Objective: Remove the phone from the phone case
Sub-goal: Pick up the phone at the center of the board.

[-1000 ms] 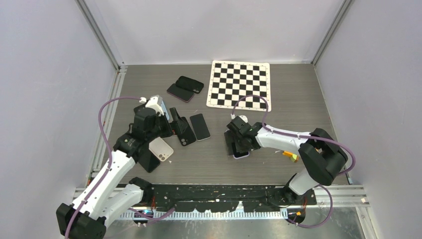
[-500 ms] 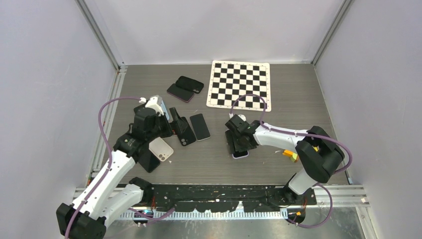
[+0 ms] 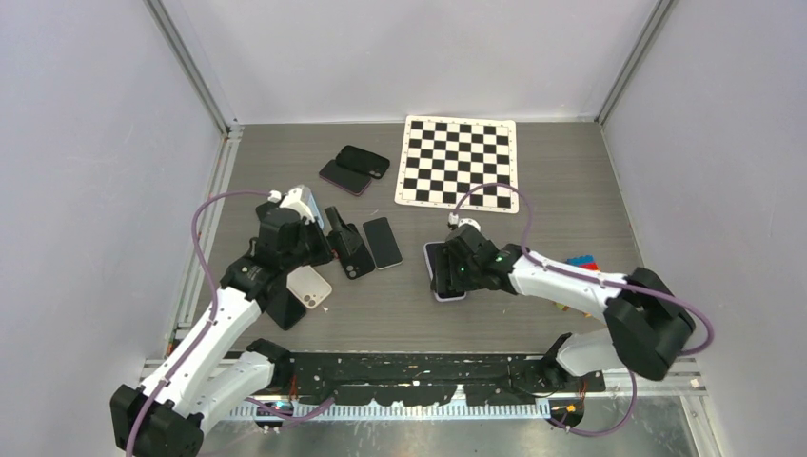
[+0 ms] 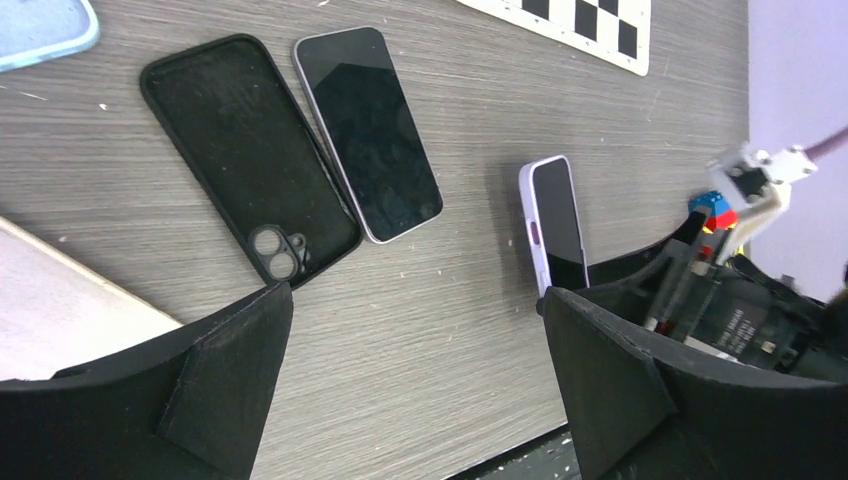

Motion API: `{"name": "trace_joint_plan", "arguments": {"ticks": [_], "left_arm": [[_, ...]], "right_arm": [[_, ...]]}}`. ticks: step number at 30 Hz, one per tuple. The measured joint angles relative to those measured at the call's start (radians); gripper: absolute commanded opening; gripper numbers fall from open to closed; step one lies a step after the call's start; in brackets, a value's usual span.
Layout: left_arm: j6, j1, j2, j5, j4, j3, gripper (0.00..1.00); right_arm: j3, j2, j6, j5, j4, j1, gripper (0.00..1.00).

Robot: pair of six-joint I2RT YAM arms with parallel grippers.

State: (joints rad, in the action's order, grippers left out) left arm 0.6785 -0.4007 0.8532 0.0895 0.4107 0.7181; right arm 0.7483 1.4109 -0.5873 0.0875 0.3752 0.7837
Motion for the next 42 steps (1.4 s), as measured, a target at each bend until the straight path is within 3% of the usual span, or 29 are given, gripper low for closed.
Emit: {"name": "trace_joint_plan", "arguments": {"ticks": [7, 23, 27, 34, 42], "left_arm": [[0.055, 0.0, 0.024, 0.066, -0.057, -0.026, 0.98], [0.248, 0.0, 0.061, 0.324, -0.4, -0.119, 0.98], [0.264, 0.0, 0.063, 0.349, -0.448, -0.121, 0.94], [0.28, -0.003, 0.08, 0.339, -0.452, -0.117, 0.58], [0.264, -0.003, 0.086, 0.261, -0.348, -0.097, 0.26]], "right_arm": [[-0.068, -0.205, -0.031, -0.08, -0.141, 0.0, 0.01], [-0.027, -0.225, -0.097, -0.336, -0.369, 0.056, 0.01], [0.024, -0.225, -0.097, -0.362, -0.389, 0.082, 0.01], [0.145, -0.154, -0.061, -0.304, -0.3, 0.143, 0.01], [0.246, -0.047, -0.036, -0.185, -0.182, 0.182, 0.01]]}}
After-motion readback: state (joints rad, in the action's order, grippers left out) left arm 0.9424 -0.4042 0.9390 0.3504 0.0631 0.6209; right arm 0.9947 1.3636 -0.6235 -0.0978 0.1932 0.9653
